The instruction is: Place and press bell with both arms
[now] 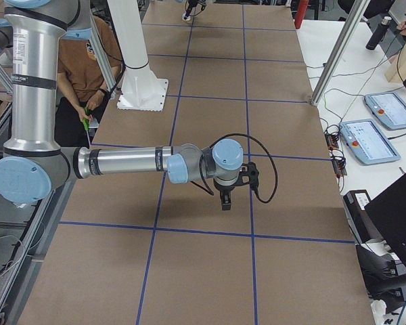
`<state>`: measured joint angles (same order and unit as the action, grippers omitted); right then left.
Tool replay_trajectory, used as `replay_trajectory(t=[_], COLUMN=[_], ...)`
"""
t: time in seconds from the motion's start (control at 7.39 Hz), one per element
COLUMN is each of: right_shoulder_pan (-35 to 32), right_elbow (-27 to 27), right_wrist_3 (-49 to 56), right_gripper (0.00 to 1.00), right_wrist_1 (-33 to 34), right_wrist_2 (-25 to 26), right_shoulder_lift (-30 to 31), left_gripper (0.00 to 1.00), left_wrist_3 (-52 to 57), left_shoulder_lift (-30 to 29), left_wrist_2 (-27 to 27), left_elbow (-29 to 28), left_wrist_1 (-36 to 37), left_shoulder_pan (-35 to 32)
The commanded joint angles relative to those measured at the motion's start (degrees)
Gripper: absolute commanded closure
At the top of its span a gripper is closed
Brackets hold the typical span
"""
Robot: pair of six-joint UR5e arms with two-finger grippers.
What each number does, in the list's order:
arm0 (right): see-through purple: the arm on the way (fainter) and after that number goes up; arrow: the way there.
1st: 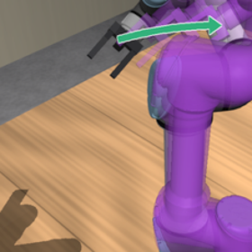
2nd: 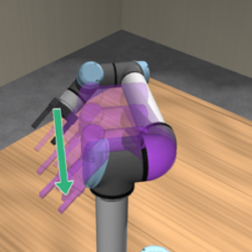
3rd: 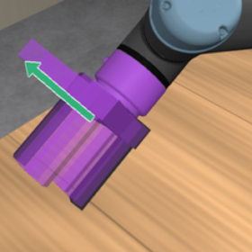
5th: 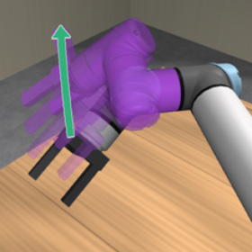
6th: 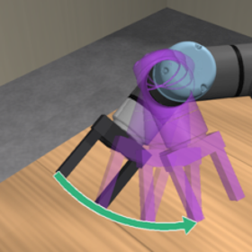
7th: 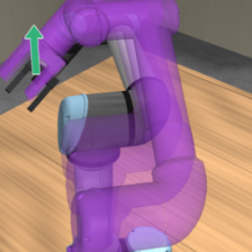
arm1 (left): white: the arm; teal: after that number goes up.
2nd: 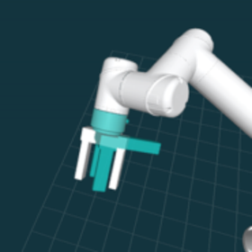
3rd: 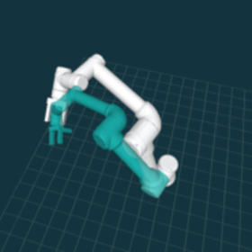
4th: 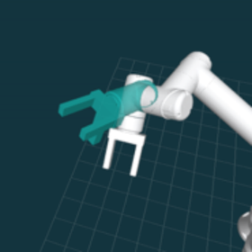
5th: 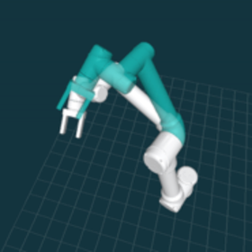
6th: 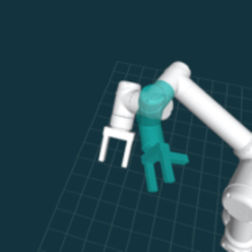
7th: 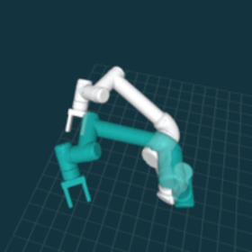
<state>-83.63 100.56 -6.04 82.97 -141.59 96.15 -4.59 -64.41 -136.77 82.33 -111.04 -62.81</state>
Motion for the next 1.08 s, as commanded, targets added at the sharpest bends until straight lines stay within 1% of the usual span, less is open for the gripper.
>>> replay_trajectory(t=[0.0, 0.54, 0.68, 0.81, 0.95], right_shoulder_pan=[0.23, 0.31, 0.31, 0.31, 0.31], right_elbow=[-0.02, 0.07, 0.07, 0.07, 0.07], right_wrist_3=[-0.02, 0.07, 0.07, 0.07, 0.07], right_gripper=[0.0, 0.0, 0.0, 0.0, 0.0], right_wrist_1=[0.0, -0.44, -0.44, -0.44, -0.35], right_wrist_2=[0.09, 0.09, 0.09, 0.09, 0.09], right_shoulder_lift=[0.0, 0.0, 0.0, 0.0, 0.0], left_gripper=[0.0, 0.0, 0.05, 0.34, 0.75], left_wrist_3=[-0.07, -0.16, -0.16, -0.24, -0.33], left_shoulder_lift=[-0.01, -0.63, -0.63, -0.63, -0.63], left_wrist_2=[0.1, 0.98, 0.98, 0.98, 0.89], left_elbow=[-0.41, -1.29, -1.47, -1.47, -1.29], left_wrist_1=[-1.02, -1.55, -1.64, -1.55, -1.64], left_shoulder_pan=[0.23, 0.4, 0.4, 0.4, 0.4])
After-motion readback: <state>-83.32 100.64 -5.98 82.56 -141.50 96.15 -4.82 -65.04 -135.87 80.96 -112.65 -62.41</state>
